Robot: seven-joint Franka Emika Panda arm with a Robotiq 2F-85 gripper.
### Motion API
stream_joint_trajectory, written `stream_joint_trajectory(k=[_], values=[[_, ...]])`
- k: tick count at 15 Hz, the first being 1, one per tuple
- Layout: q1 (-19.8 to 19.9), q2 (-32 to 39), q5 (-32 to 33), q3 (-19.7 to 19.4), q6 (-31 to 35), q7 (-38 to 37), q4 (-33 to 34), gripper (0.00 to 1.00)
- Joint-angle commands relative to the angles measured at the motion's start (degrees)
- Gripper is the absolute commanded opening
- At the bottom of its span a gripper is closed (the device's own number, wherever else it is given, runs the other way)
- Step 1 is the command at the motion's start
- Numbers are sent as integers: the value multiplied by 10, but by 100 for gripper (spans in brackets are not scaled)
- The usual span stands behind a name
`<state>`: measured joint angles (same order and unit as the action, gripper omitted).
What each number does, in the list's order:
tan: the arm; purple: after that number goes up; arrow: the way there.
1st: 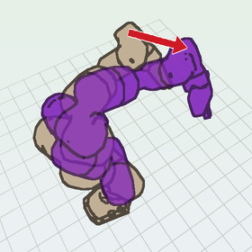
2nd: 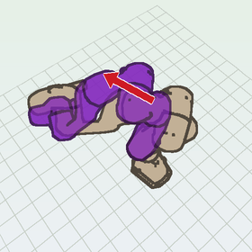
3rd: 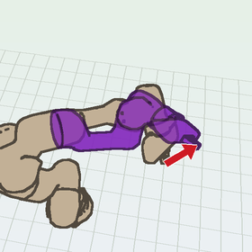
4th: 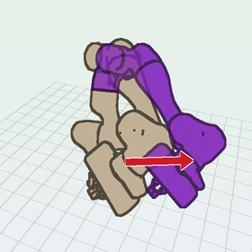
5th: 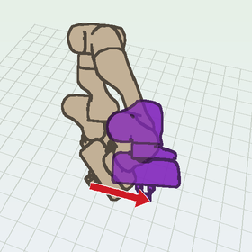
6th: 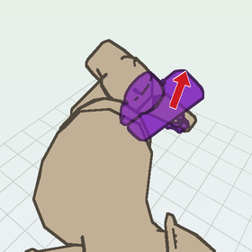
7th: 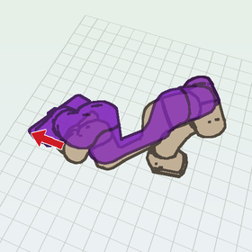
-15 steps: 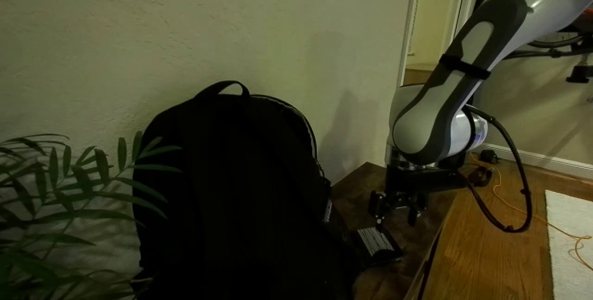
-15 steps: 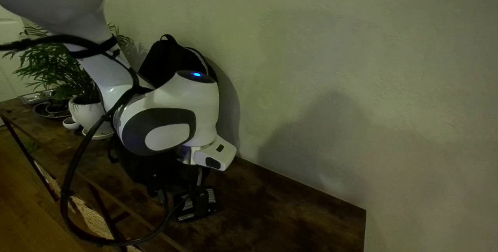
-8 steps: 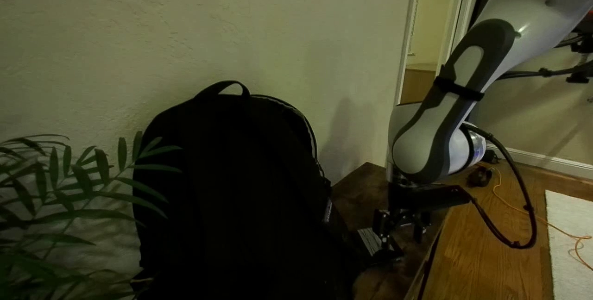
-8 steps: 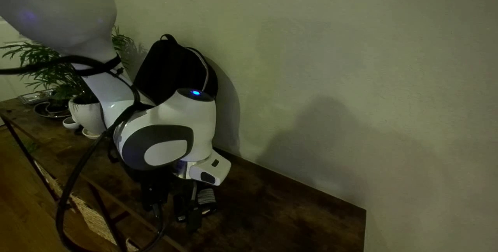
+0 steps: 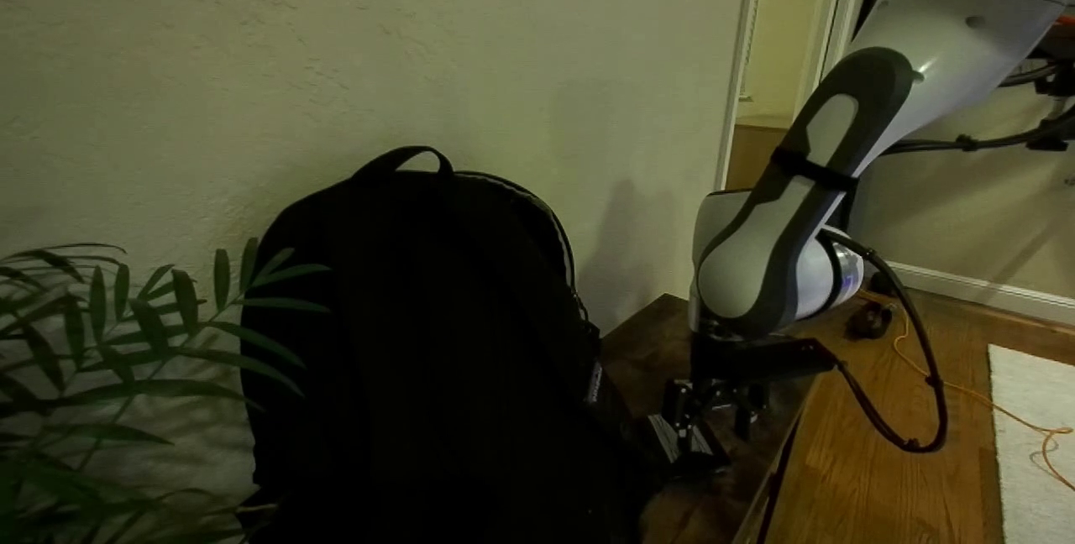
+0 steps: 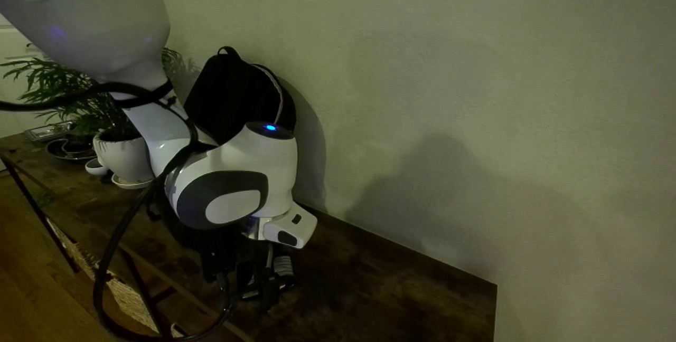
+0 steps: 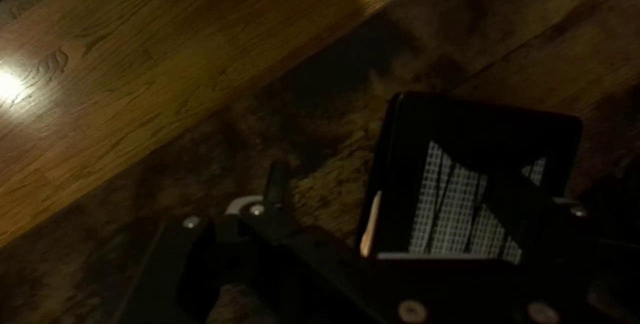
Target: Put the wallet in the bag
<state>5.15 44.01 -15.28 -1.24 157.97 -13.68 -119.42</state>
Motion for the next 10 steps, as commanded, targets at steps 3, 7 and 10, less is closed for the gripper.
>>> stream_joint_trajectory(k=[3,7,10], values=[[11,-8,-21,13,22,2,-2,100],[5,-2,-26,9,21,-5,2,100],[2,5,-25,8,25,-6,5,100]])
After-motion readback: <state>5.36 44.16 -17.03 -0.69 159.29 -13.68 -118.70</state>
